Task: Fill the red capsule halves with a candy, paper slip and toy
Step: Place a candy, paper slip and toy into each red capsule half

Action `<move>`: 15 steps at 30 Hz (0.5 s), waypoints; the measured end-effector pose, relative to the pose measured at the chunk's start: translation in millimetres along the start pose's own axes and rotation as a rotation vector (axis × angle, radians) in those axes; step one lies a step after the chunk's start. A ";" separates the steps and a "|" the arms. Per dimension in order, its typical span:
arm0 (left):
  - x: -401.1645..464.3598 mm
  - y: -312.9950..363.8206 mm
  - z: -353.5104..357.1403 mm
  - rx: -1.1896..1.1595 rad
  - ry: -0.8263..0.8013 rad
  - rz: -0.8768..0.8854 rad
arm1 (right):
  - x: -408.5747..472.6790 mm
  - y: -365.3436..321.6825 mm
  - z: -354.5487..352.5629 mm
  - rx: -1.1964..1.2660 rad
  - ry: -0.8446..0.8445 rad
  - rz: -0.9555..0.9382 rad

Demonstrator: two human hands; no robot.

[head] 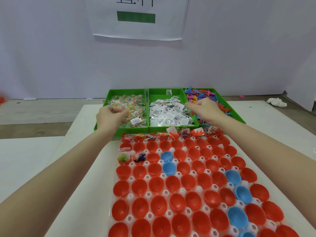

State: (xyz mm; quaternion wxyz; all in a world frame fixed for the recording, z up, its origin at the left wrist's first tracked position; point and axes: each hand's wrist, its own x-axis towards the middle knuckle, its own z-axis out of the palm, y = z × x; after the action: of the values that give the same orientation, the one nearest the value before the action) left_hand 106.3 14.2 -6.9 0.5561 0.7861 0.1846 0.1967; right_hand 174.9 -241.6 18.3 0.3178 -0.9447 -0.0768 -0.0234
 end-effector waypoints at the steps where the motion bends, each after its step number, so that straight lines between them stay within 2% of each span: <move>1: -1.3 0.5 0.5 -0.011 -0.001 0.007 | -1.4 -3.1 1.9 -0.099 -0.050 -0.038; 4: -4.3 2.8 0.7 -0.031 -0.011 0.026 | -3.5 -9.1 8.4 -0.330 -0.132 -0.043; 7: -6.3 4.2 -1.0 -0.055 -0.027 0.027 | -4.1 -11.7 11.9 -0.356 -0.106 0.016; 12: -14.3 13.6 -4.0 -0.101 -0.059 0.033 | -1.9 -5.8 8.2 -0.170 0.011 -0.043; 15: -25.4 26.9 -2.1 -0.240 -0.104 -0.044 | -6.8 -15.5 3.9 0.153 0.115 -0.065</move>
State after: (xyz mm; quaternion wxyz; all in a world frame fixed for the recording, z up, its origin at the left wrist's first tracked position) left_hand 85.5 -5.4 16.6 0.6590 0.7190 0.1477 0.1642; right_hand 165.7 -227.9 23.8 0.3918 -0.9119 -0.0908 -0.0818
